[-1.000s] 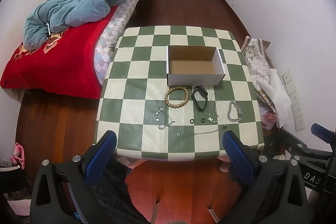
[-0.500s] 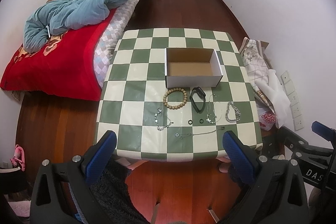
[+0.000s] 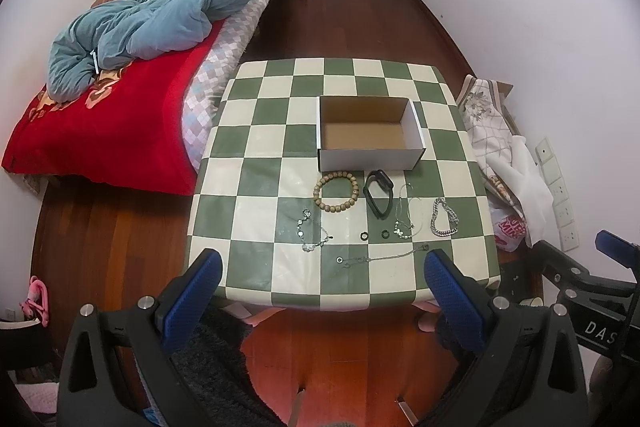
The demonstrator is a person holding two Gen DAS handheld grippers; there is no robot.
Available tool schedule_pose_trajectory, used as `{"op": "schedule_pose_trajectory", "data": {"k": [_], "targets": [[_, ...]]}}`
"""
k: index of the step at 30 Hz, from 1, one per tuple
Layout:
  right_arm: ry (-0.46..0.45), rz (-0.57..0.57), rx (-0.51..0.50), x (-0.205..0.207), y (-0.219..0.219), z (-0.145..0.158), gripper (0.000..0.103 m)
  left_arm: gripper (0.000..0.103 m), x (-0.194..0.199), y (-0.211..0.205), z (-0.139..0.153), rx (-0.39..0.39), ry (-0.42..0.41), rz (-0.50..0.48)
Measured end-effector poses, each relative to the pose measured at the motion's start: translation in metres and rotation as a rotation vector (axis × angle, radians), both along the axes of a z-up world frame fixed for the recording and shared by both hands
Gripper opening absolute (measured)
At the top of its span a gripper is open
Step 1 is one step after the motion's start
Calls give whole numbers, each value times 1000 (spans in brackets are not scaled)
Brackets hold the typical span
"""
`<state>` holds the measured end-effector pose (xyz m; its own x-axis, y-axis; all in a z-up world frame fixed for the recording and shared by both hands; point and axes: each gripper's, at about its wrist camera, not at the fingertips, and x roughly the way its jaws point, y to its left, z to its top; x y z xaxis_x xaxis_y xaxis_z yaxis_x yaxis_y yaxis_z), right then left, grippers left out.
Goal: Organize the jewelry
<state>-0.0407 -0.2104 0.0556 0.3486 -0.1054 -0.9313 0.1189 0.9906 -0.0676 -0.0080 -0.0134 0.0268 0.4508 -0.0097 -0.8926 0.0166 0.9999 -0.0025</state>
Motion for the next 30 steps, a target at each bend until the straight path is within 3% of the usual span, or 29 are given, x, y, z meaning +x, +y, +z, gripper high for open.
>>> {"op": "schedule_pose_trajectory", "data": {"k": [30], "targets": [[-25,7,-9,-2,1,14,103,103,-8,1,10,1,-30,4]]}}
